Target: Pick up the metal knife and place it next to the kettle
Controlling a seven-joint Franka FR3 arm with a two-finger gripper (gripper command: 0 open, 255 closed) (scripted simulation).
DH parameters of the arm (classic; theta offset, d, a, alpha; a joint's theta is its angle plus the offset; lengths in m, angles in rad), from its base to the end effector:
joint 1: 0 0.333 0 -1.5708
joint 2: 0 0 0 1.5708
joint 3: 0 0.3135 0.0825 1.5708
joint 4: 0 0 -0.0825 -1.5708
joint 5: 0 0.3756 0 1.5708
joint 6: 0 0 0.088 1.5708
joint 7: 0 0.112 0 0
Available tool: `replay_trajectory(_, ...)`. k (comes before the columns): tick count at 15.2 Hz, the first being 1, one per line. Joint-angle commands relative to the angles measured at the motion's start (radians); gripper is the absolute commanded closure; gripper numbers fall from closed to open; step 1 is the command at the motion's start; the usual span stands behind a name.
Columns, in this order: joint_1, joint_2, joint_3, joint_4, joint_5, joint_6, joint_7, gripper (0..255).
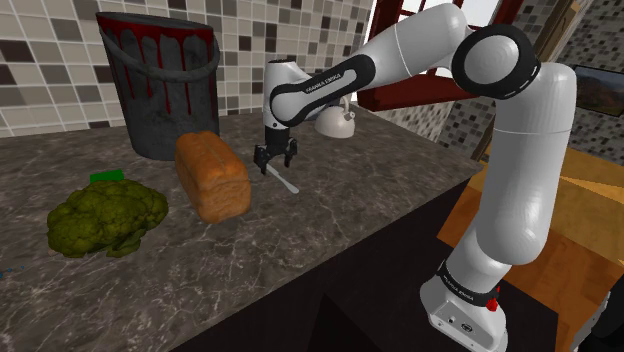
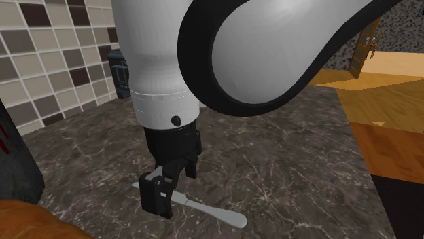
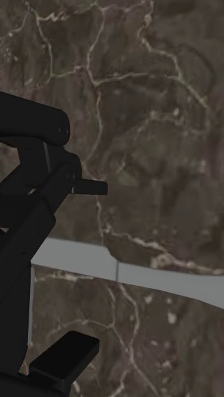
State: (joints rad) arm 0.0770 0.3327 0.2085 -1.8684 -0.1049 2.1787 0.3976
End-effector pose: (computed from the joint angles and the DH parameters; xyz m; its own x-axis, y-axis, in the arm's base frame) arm 0.5962 0.1629 0.3377 0.9980 -0.0622 -0.0063 -0.0620 -0.9978 0.0217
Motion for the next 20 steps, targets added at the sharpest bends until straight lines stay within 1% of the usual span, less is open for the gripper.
replay_trajectory(1,0.0,0.0,0.0,0.0,0.0,0.0,0.0,255)
replay_trajectory(10,0.0,0.0,0.0,0.0,0.0,0.0,0.0,255)
replay_trajectory(20,-0.004,-0.058,0.006,0.059,0.018,-0.115,-0.013,255)
